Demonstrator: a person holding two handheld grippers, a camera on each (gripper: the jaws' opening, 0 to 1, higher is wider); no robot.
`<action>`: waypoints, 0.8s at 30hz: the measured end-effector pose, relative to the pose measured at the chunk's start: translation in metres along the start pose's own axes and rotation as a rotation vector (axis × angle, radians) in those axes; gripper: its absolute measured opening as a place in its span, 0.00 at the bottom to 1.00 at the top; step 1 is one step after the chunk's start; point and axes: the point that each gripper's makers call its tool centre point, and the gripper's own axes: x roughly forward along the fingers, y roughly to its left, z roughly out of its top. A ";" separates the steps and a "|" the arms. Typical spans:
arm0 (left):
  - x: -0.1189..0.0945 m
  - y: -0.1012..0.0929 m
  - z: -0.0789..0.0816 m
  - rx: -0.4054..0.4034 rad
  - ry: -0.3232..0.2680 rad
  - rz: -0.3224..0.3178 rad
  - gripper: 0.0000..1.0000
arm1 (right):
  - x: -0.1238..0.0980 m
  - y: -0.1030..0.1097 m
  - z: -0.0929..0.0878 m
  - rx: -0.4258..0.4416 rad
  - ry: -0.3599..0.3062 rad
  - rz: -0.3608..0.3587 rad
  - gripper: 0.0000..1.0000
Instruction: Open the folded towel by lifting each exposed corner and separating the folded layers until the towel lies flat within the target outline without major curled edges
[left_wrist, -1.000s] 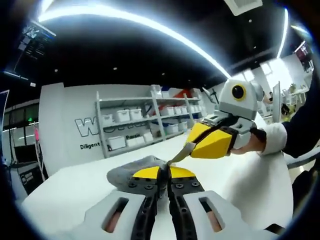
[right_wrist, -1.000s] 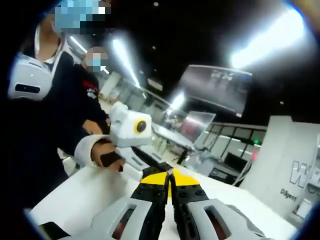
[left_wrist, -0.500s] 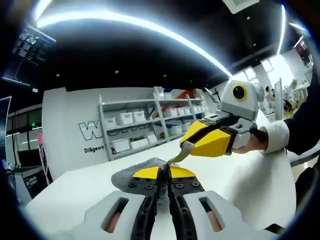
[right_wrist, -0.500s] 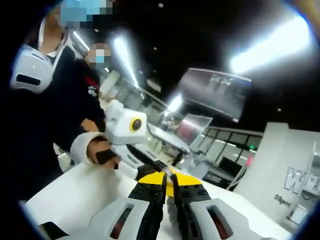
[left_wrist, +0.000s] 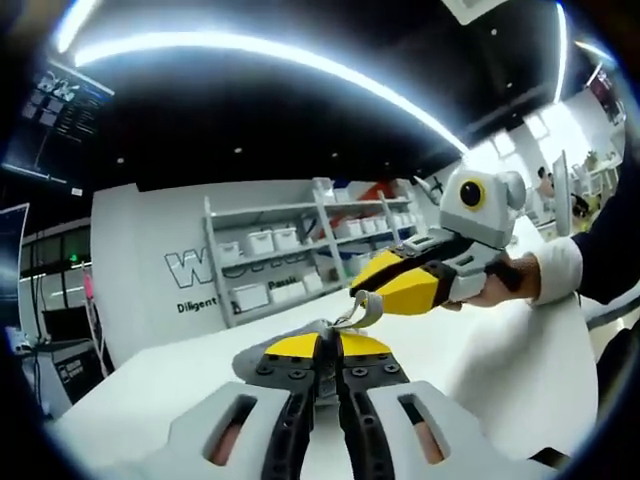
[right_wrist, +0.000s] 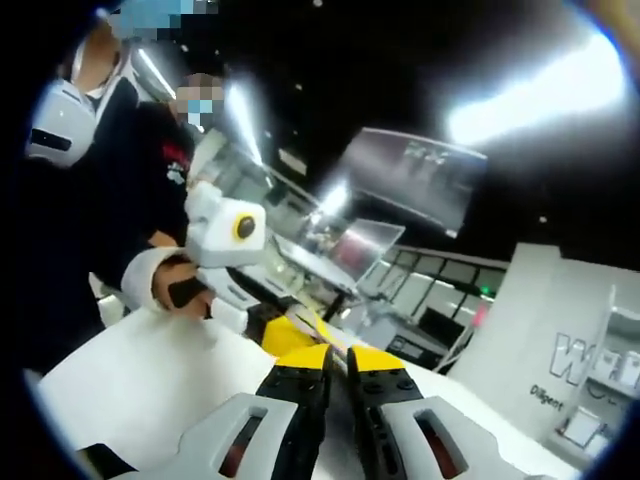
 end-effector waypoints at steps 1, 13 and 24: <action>0.000 0.000 0.000 0.003 -0.001 0.001 0.05 | 0.001 -0.004 -0.003 -0.023 0.016 -0.023 0.04; -0.002 0.003 0.005 0.025 -0.021 0.015 0.05 | 0.003 -0.014 -0.021 -0.085 0.091 -0.089 0.05; -0.004 0.000 0.012 0.063 -0.051 0.017 0.05 | 0.001 -0.024 -0.033 -0.111 0.142 -0.131 0.06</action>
